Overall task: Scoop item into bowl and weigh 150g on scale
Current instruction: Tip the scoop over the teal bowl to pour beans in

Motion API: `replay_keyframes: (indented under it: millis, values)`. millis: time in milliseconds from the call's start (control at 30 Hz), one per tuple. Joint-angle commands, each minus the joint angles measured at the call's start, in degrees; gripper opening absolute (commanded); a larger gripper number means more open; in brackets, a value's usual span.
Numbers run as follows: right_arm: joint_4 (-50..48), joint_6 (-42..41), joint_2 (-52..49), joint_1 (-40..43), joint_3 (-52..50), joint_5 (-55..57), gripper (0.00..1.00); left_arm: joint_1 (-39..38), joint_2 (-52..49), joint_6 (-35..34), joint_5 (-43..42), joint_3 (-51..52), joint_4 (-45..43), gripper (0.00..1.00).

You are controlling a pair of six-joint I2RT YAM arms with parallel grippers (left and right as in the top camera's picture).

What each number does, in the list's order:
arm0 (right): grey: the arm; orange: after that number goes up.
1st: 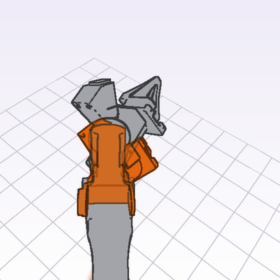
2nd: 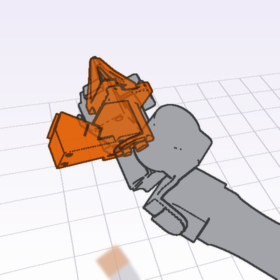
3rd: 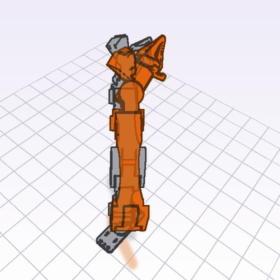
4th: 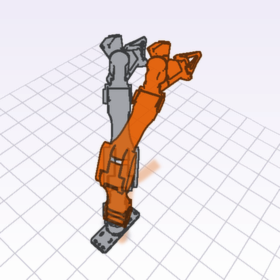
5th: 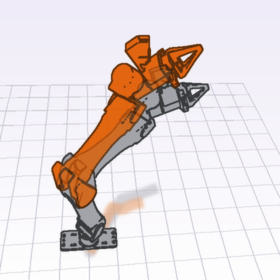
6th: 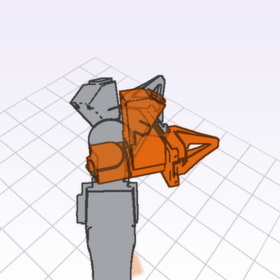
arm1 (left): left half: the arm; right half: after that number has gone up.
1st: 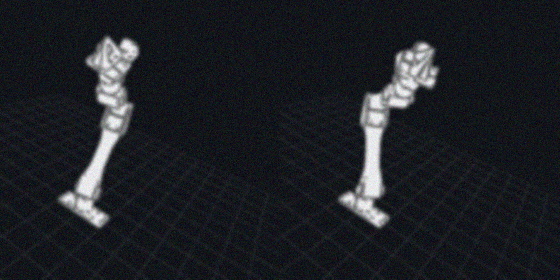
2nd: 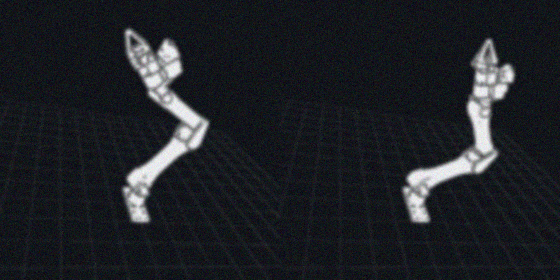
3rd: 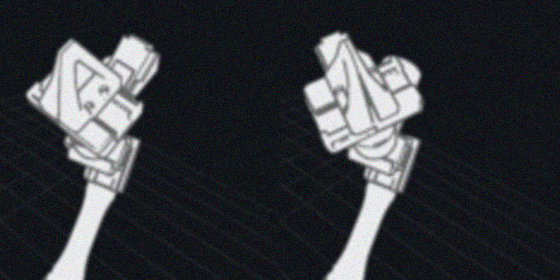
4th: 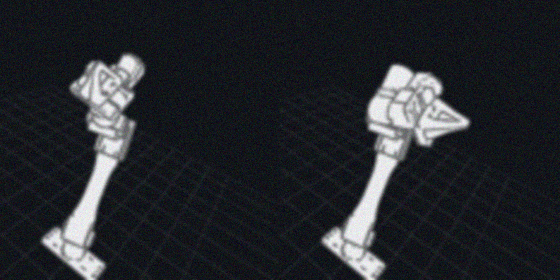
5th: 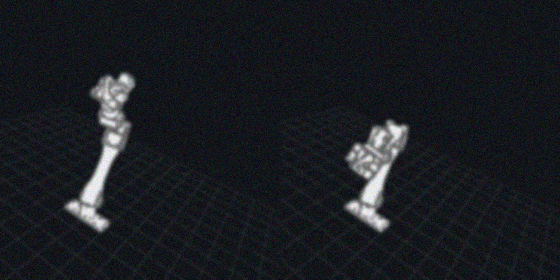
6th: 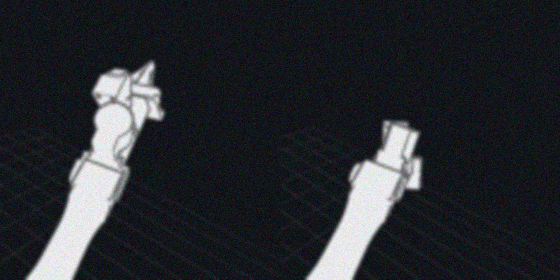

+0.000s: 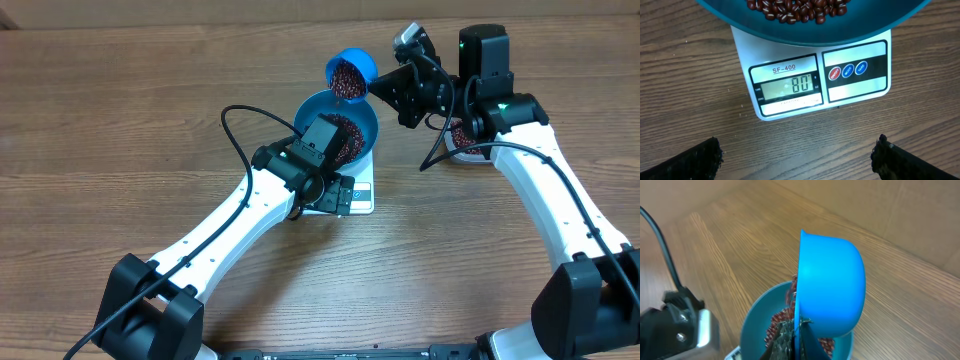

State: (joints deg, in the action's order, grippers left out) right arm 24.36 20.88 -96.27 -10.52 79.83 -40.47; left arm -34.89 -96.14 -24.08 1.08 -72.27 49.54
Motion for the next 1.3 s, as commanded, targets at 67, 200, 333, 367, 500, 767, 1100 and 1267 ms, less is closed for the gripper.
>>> replay_keyframes:
  millis: [67, 200, 333, 367, 500, 767, 1100, 1267]
  values:
    - [-0.1, 5.0, 1.1, 0.0, 0.9, 1.0, 0.04, -0.4, -0.3, -0.8, -0.1, -0.6, -0.1, 0.99]
    - [-0.2, 5.4, 1.1, 0.0, 0.9, 1.0, 0.04, -0.4, -0.3, -0.8, -0.1, -0.6, -0.1, 1.00]
    - [0.0, 9.3, 1.2, -0.3, 0.9, 1.0, 0.04, -0.4, -0.3, -0.8, -0.1, -0.6, -0.1, 0.99]
    - [0.0, 10.4, 1.2, -0.6, 0.9, 1.0, 0.04, -0.4, -0.3, -0.8, -0.1, -0.6, -0.1, 1.00]
    - [-0.2, 11.3, 1.4, -2.4, 0.9, 5.2, 0.04, -0.4, -0.3, -0.8, -0.1, -0.6, -0.1, 1.00]
    - [-0.3, 17.2, 2.6, -5.3, 0.9, 13.8, 0.04, -0.4, -0.3, -0.8, -0.1, -0.6, -0.1, 1.00]
    - [-0.2, 23.6, 4.9, -5.3, 0.9, 13.9, 0.04, -0.4, -0.3, -0.8, -0.1, -0.6, -0.1, 1.00]
    - [1.5, 27.1, 4.9, -6.7, 0.9, 13.9, 0.04, -0.4, -0.3, -0.8, -0.1, -0.6, -0.1, 1.00]
